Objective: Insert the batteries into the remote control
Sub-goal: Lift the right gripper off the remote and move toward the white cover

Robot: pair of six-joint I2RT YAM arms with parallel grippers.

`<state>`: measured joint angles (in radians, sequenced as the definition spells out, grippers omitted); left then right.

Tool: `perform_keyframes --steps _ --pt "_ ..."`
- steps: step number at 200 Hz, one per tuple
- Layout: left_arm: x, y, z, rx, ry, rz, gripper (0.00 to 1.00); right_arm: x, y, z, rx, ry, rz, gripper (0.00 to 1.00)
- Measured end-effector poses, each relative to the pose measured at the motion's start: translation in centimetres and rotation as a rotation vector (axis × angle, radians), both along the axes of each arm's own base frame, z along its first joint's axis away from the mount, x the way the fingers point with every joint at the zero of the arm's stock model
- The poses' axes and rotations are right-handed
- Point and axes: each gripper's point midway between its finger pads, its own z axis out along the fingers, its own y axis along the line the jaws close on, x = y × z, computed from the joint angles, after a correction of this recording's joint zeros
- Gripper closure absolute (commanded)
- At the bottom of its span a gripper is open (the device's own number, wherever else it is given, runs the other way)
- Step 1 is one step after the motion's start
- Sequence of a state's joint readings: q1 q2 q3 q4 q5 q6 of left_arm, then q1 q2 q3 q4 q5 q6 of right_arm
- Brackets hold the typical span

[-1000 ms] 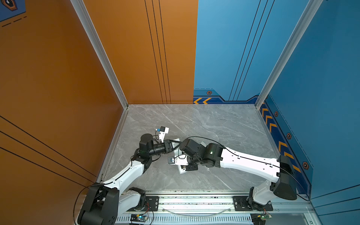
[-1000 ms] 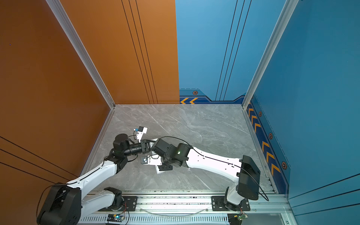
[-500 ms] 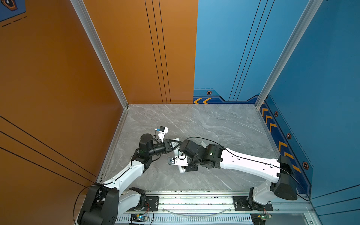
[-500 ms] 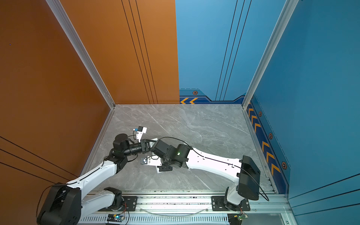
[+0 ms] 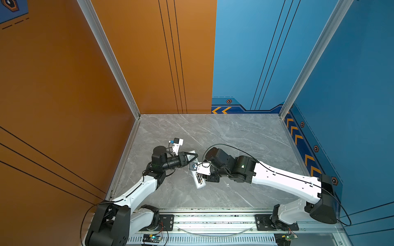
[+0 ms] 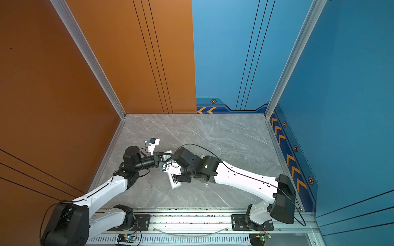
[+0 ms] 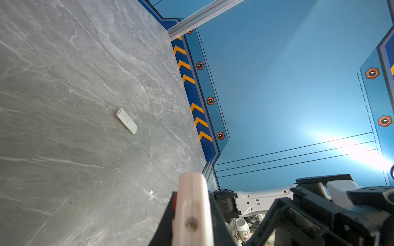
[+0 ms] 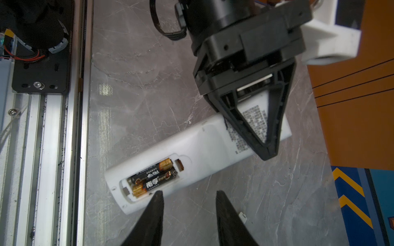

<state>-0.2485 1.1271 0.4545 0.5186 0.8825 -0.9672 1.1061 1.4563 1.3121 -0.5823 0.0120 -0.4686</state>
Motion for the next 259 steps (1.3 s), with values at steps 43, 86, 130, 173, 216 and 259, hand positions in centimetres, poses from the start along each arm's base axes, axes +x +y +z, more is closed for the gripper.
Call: perform_keyframes --steps 43,86,130,173,216,259 --pt "0.6 0.9 -0.4 0.015 0.015 0.042 1.00 2.0 -1.8 1.5 0.079 0.050 -0.111 0.59" --pt "1.0 1.5 -0.5 0.019 0.018 0.070 1.00 3.4 -2.8 2.4 0.147 0.103 -0.193 0.59" --pt "1.5 2.3 -0.6 0.027 0.020 0.105 1.00 5.5 -4.5 1.9 0.177 0.166 -0.307 0.55" --pt "1.8 2.8 -0.8 0.036 0.020 0.123 1.00 7.2 -6.3 1.5 0.198 0.227 -0.409 0.36" --pt "2.0 3.1 -0.9 0.039 0.022 0.137 1.00 7.9 -7.1 0.7 0.206 0.278 -0.463 0.23" --pt "2.1 3.3 -0.9 0.039 0.025 0.146 1.00 9.3 -8.2 -1.7 0.163 0.333 -0.541 0.14"
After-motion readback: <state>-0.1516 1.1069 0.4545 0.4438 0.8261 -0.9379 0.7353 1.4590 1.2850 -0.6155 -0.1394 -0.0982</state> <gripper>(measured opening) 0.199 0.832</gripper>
